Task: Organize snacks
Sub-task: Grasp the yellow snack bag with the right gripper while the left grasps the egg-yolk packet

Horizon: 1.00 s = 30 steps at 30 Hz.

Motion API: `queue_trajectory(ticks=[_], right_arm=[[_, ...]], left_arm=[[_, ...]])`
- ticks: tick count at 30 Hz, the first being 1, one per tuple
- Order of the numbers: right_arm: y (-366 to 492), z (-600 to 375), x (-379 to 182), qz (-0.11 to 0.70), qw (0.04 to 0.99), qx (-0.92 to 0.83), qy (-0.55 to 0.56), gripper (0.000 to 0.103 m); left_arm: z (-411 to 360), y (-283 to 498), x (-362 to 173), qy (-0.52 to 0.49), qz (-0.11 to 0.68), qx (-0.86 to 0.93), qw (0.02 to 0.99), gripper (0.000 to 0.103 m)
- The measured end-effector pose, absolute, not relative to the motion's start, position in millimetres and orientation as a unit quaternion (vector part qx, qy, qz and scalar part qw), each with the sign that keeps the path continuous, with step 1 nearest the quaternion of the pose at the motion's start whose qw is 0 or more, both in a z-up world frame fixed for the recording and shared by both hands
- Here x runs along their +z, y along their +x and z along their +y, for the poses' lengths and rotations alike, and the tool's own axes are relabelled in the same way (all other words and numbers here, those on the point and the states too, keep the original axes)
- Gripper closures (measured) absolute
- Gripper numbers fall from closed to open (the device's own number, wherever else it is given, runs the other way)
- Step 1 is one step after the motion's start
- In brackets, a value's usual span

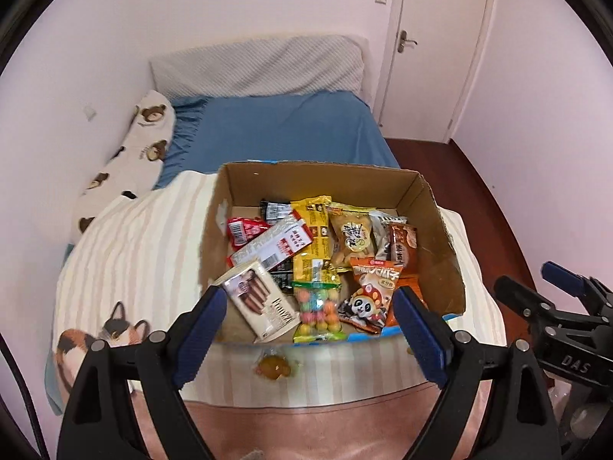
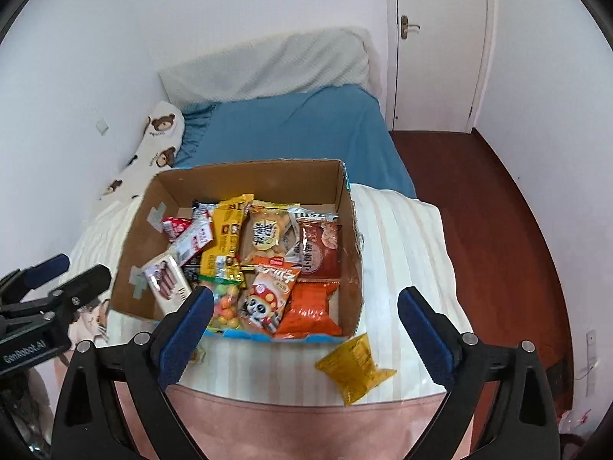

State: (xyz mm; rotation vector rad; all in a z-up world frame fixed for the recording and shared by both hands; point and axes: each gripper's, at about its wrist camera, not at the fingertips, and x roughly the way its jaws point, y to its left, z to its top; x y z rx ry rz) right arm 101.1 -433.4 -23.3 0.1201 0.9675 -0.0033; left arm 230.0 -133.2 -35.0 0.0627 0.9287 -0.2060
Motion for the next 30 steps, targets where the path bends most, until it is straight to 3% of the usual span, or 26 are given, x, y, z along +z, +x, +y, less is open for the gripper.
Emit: queue_trajectory(ticks=[5, 13, 24, 30], right_arm=[[74, -429, -16, 0.458, 0.886, 0.005, 0.071, 0.004], [55, -437, -45, 0.483, 0.869, -0.007, 0.105, 0.004], [78, -503, -186, 0.587, 0.790, -0.037, 0.170, 0.004], [114, -494, -239, 0.618, 0.777, -0.026, 0.117, 0.010]], left_arm=[[-130, 202, -35, 0.041, 0.420, -0.068, 0.904, 0.014], [-119, 190, -73, 0.032, 0.459, -0.050, 0.887, 0.014], [-100, 193, -173, 0.088, 0.534, 0.002, 0.841, 0.014], [-86, 189, -207, 0.119, 0.555, 0.008, 0.823, 0.014]])
